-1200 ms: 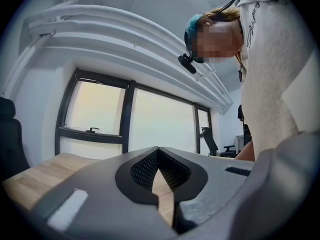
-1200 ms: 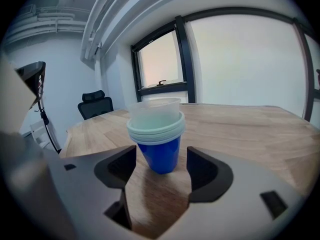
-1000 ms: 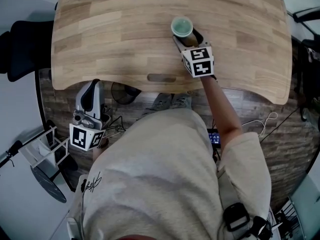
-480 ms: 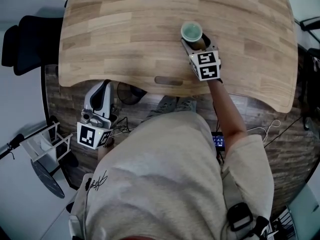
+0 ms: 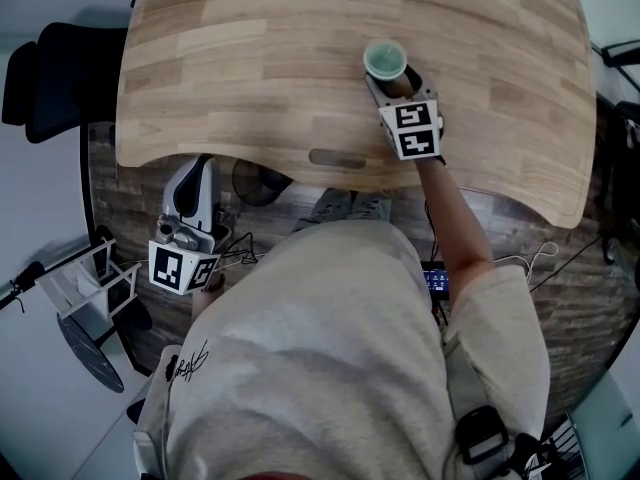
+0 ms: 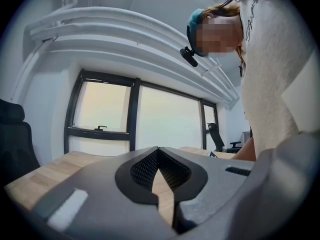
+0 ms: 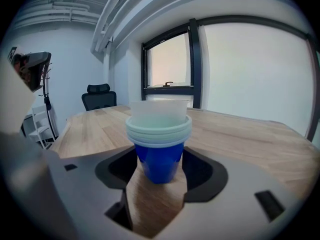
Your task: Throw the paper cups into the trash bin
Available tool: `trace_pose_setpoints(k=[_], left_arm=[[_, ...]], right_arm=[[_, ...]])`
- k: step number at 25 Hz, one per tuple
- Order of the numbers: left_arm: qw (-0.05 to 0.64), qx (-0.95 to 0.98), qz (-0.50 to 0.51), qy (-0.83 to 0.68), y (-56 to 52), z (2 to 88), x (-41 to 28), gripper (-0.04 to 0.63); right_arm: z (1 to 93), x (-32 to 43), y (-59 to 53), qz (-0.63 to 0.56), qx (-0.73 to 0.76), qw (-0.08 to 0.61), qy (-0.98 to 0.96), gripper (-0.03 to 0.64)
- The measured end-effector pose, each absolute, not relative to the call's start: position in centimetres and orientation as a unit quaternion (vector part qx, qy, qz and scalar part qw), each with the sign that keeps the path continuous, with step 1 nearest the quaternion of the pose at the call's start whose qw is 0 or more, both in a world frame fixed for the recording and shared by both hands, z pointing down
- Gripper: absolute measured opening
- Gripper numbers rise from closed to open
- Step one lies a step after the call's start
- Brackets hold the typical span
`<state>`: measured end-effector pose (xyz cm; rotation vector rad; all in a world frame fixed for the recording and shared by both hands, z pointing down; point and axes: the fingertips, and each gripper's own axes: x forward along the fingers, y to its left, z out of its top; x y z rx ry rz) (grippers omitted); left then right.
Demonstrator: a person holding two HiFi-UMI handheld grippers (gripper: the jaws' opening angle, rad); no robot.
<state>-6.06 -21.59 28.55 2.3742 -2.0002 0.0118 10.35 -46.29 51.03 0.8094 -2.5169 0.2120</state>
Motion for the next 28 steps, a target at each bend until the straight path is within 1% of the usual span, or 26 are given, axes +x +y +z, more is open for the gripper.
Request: trace_pose_setpoints(k=[17, 28], left_arm=[[0.005, 0.774, -0.004, -0.634, -22.5, 27.6, -5.6, 0.003], [-0.005, 0.792, -0.021, -0.610, -24.5, 27.1, -4.3, 0.003]], right_arm=[[48.5, 11.6, -46.7, 0.065, 0.329, 0.185, -0.924, 0.272], [44.1, 12.9, -46.3, 0.055, 0.337, 0.149, -0.928, 0.270]])
